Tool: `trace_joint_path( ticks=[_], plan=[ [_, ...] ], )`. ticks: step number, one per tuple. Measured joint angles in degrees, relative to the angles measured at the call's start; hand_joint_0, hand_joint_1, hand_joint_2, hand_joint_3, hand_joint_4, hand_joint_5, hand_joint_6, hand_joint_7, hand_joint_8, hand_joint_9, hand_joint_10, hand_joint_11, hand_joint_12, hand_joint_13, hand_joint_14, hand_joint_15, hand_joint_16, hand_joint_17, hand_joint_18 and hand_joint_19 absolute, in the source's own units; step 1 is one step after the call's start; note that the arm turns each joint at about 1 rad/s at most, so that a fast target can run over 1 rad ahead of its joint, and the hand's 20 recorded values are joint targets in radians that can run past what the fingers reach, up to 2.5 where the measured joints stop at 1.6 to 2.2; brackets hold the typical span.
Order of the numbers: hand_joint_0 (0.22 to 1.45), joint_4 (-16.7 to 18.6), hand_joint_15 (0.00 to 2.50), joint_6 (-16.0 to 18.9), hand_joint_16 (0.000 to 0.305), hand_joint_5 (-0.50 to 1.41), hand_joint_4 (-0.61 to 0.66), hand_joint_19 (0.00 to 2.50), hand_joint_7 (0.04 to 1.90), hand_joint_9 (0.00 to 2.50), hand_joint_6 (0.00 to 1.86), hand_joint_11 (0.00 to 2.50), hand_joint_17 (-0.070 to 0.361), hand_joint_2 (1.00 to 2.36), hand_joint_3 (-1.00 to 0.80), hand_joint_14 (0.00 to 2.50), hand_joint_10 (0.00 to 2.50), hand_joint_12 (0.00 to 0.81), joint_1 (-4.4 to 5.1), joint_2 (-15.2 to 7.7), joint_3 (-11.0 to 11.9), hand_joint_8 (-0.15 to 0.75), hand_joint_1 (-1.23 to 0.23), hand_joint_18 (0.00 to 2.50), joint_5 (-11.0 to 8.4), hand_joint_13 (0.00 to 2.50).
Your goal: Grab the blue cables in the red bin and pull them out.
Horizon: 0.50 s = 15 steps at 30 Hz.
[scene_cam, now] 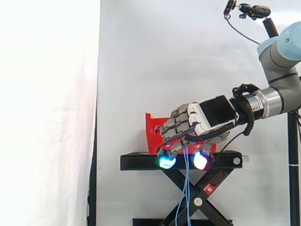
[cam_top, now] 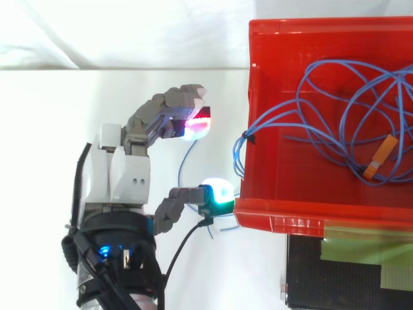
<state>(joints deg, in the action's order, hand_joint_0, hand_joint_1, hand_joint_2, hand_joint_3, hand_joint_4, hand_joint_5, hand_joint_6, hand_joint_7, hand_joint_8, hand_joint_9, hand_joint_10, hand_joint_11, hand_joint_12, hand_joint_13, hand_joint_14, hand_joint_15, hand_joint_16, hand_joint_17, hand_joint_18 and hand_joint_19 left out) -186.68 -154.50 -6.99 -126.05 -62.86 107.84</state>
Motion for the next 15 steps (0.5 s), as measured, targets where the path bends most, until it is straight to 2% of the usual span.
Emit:
trace_joint_path(
  ticks=[7, 15],
  plan=[
    [0.56, -0.2, 0.55, -0.5, 0.062, 0.44, 0.09, 0.76, 0.51, 0.68, 0.47, 0.88, 0.14, 1.0, -1.0, 0.02, 0.02, 0.389, -0.18, 0.0, 0.0, 0.249, -1.16, 0.71, 0.02, 0.65],
    [0.55, -0.4, 0.55, -1.1, 0.062, 0.46, 0.11, 0.76, 0.5, 0.68, 0.46, 0.9, 0.141, 1.0, -1.0, 0.02, 0.02, 0.391, -0.33, 0.0, 0.7, 0.257, -1.16, 0.72, 0.06, 0.65]
  ],
)
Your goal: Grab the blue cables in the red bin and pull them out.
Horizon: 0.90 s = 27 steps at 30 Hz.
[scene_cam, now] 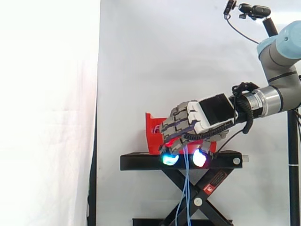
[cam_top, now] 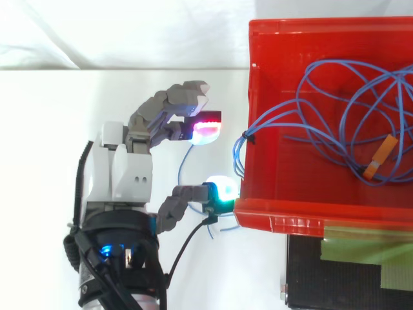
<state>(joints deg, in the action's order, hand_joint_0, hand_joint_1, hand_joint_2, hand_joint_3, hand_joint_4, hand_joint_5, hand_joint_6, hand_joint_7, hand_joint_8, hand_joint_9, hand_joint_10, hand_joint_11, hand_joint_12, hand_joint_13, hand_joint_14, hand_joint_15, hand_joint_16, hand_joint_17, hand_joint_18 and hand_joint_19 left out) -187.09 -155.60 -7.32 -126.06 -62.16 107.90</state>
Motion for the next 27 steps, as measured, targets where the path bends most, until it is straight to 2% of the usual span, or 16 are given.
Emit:
trace_joint_path(
  ticks=[12, 27],
  plan=[
    [0.56, -0.5, 0.56, -1.5, 0.061, 0.5, 0.1, 0.77, 0.53, 0.68, 0.39, 0.89, 0.138, 1.0, -1.0, 0.02, 0.02, 0.39, -0.47, 0.0, 0.3, 0.257, -1.14, 0.72, 0.02, 0.65],
    [0.57, 1.6, 0.55, -1.7, 0.06, 0.52, 0.11, 0.77, 0.55, 0.7, 0.35, 0.89, 0.136, 1.0, -1.0, 0.02, 0.02, 0.387, -0.5, -0.1, 0.2, 0.258, -1.13, 0.72, 0.03, 0.65]
  ],
)
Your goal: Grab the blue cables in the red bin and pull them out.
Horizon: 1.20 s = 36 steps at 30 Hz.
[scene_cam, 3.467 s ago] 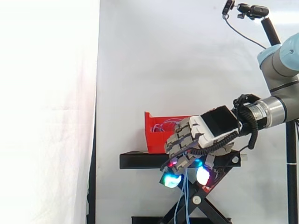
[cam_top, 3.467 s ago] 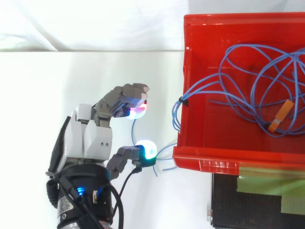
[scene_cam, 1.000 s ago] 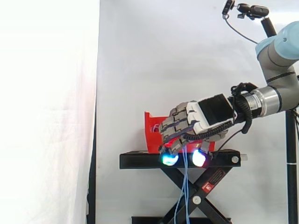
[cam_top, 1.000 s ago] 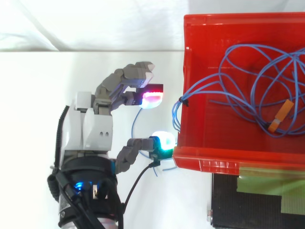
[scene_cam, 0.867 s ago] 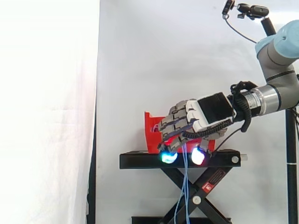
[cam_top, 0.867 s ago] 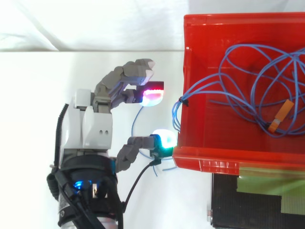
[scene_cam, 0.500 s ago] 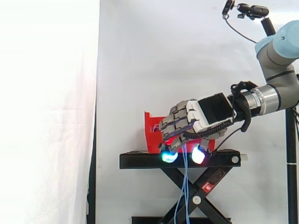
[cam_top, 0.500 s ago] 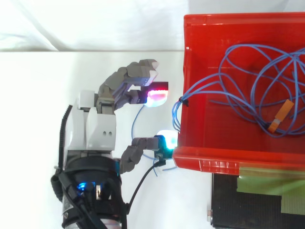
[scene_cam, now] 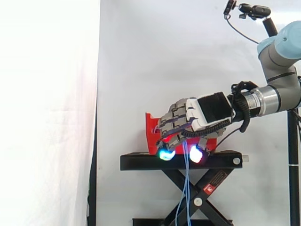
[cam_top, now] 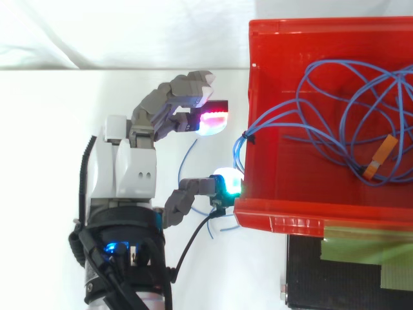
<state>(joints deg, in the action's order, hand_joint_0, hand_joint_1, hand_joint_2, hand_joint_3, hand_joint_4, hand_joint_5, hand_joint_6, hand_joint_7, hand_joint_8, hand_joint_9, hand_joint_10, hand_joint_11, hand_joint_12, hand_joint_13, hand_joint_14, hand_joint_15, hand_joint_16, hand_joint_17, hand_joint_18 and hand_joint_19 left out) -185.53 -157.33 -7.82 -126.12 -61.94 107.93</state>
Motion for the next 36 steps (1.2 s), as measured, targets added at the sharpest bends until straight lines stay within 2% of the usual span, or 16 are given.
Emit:
trace_joint_path(
  ticks=[12, 20, 31, 36],
  plan=[
    [0.59, 0.0, 0.55, -0.3, 0.059, 0.55, 0.1, 0.77, 0.56, 0.71, 0.33, 0.88, 0.132, 1.0, -1.0, 0.02, 0.02, 0.381, 0.0, 0.0, -0.1, 0.252, -1.12, 0.72, -0.06, 0.66],
    [0.63, 1.0, 0.56, -0.3, 0.055, 0.63, 0.11, 0.78, 0.57, 0.78, 0.35, 0.88, 0.125, 1.0, -1.0, 0.02, 0.02, 0.372, 0.0, 0.0, -0.9, 0.244, -1.1, 0.74, -0.02, 0.71],
    [0.64, 1.2, 0.55, -0.7, 0.053, 0.77, 0.09, 0.8, 0.66, 0.87, 0.24, 0.86, 0.12, 1.0, -1.0, 0.02, 0.03, 0.365, 0.0, 0.0, -1.0, 0.238, -1.05, 0.76, 0.0, 0.74],
    [0.64, 1.2, 0.56, -0.9, 0.053, 0.86, 0.07, 0.8, 0.73, 0.91, 0.13, 0.85, 0.119, 1.0, -1.0, 0.02, 0.03, 0.36, 0.0, 0.0, -1.0, 0.233, -1.01, 0.76, 0.0, 0.75]
  ],
)
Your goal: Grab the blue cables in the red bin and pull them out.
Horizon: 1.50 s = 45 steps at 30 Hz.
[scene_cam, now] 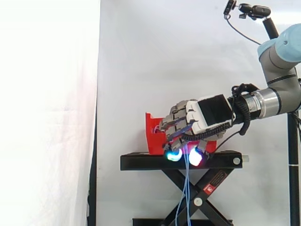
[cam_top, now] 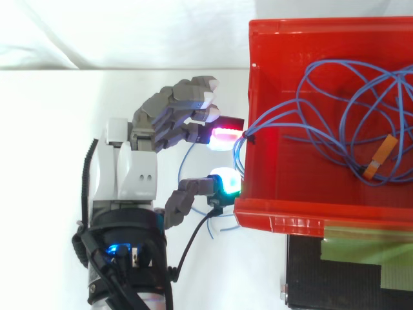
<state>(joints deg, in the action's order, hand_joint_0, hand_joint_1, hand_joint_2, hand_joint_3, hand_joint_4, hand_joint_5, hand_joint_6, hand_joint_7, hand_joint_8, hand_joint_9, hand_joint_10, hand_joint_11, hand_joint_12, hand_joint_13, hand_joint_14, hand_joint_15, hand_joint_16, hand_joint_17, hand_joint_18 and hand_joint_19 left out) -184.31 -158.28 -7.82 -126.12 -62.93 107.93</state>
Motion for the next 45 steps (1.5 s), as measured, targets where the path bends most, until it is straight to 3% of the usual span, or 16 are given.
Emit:
trace_joint_path(
  ticks=[11, 45],
  plan=[
    [0.65, 0.2, 0.56, -0.2, 0.052, 0.92, 0.05, 0.8, 0.8, 0.93, 0.0, 0.84, 0.117, 1.0, -1.0, 0.02, 0.03, 0.355, 0.0, 0.0, 0.0, 0.221, -1.01, 0.76, 0.0, 0.75],
    [0.68, 0.6, 0.56, -2.7, 0.05, 0.93, 0.03, 0.81, 0.79, 0.94, 0.0, 0.83, 0.111, 1.0, -1.0, 0.02, 0.03, 0.343, -0.4, 0.0, 0.0, 0.205, -1.04, 0.76, 0.0, 0.76]
  ],
)
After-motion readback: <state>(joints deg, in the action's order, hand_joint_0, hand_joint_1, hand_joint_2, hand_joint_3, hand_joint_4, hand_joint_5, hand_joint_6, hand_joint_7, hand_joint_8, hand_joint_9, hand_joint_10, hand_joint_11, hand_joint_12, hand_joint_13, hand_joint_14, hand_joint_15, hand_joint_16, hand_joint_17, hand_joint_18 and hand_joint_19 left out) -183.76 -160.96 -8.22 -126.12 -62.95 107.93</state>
